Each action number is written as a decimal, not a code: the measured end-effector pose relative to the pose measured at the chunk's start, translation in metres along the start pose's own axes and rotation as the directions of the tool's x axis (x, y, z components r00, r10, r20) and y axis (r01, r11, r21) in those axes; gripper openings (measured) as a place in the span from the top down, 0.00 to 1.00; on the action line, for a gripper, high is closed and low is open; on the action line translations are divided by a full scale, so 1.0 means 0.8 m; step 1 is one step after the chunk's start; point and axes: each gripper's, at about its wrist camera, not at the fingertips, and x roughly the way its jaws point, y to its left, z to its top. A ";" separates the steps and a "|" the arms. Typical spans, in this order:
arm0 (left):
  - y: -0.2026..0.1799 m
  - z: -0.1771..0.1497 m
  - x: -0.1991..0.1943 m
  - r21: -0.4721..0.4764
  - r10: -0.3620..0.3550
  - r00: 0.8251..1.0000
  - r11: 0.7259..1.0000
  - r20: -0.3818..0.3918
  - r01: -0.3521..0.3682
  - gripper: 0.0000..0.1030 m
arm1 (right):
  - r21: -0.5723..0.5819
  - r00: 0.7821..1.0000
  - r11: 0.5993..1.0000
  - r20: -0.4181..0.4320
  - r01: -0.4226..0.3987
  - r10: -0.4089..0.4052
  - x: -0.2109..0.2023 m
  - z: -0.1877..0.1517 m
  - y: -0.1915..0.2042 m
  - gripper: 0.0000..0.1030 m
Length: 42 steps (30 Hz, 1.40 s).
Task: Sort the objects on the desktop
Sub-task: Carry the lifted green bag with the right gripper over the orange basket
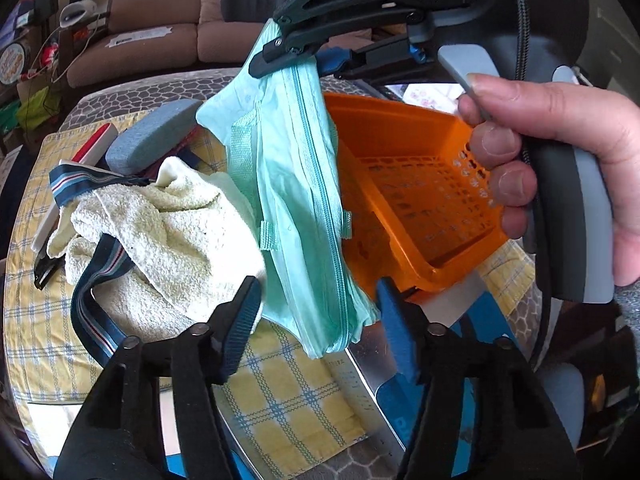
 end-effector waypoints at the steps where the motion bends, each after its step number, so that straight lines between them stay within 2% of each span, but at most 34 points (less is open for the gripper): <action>1: 0.003 -0.001 -0.001 -0.007 -0.007 1.000 1.000 -0.001 0.007 0.58 | 0.001 1.000 1.000 0.005 -0.006 0.006 -0.004 -0.001 0.001 0.83; 5: 0.012 0.004 -0.013 -0.032 -0.018 1.000 0.999 0.009 0.018 0.65 | -0.006 0.999 0.999 0.028 -0.033 0.033 -0.022 -0.001 0.011 0.83; 10: 0.014 0.025 -0.059 -0.011 -0.001 0.998 1.000 0.067 0.002 0.68 | -0.002 0.993 0.997 0.088 -0.079 0.078 -0.060 0.005 0.021 0.83; 16: 0.010 0.064 -0.123 0.008 0.009 0.986 1.000 0.165 -0.011 0.78 | 0.036 0.970 0.986 0.188 -0.164 0.155 -0.130 0.020 0.015 0.83; 21: -0.021 0.098 -0.133 0.043 -0.003 0.985 0.999 0.175 -0.004 0.78 | 0.080 0.946 0.977 0.277 -0.196 0.167 -0.195 0.018 -0.011 0.83; 22: -0.029 0.100 -0.131 0.047 -0.016 0.985 0.999 0.172 0.008 0.76 | 0.087 0.943 0.977 0.290 -0.195 0.163 -0.207 0.016 -0.020 0.83; 24: -0.049 0.101 -0.122 0.045 -0.055 0.984 0.998 0.171 0.048 0.57 | 0.104 0.942 0.980 0.309 -0.169 0.130 -0.227 0.009 -0.040 0.83; 25: -0.057 0.101 -0.114 0.046 -0.071 0.983 0.997 0.172 0.063 0.31 | 0.120 0.942 0.980 0.313 -0.161 0.117 -0.233 0.004 -0.053 0.83; 26: -0.069 0.101 -0.105 0.051 -0.084 0.982 0.996 0.170 0.076 0.14 | 0.141 0.943 0.977 0.315 -0.158 0.108 -0.238 -0.002 -0.066 0.83; 28: -0.096 0.098 -0.080 0.082 -0.095 0.985 0.993 0.145 0.083 0.13 | 0.180 0.944 0.970 0.313 -0.163 0.101 -0.244 -0.016 -0.093 0.83; 31: -0.146 0.092 -0.038 0.182 -0.044 0.996 0.983 0.083 0.029 0.14 | 0.230 0.952 0.962 0.297 -0.149 0.077 -0.247 -0.039 -0.130 0.83; 32: -0.160 0.089 -0.024 0.208 -0.032 0.997 0.978 0.063 0.018 0.22 | 0.244 0.954 0.958 0.291 -0.150 0.075 -0.248 -0.046 -0.140 0.83; 34: -0.179 0.087 -0.005 0.220 -0.056 0.998 0.974 0.018 0.051 0.36 | 0.263 0.954 0.952 0.289 -0.157 0.077 -0.250 -0.059 -0.158 0.83; 36: -0.186 0.091 -0.005 0.191 -0.111 0.994 0.976 0.013 0.107 0.35 | 0.269 0.952 0.948 0.292 -0.169 0.087 -0.257 -0.066 -0.172 0.83; 38: -0.179 0.097 -0.014 0.122 -0.202 0.979 0.973 0.035 0.197 0.16 | 0.259 0.952 0.951 0.294 -0.168 0.089 -0.268 -0.071 -0.181 0.83; 40: -0.161 0.108 -0.021 0.041 -0.308 0.949 0.951 0.072 0.306 0.12 | 0.243 0.951 0.956 0.297 -0.166 0.090 -0.278 -0.073 -0.186 0.83; 42: -0.143 0.121 -0.015 -0.027 -0.367 0.927 0.929 0.071 0.370 0.12 | 0.227 0.947 0.957 0.303 -0.179 0.105 -0.285 -0.073 -0.190 0.83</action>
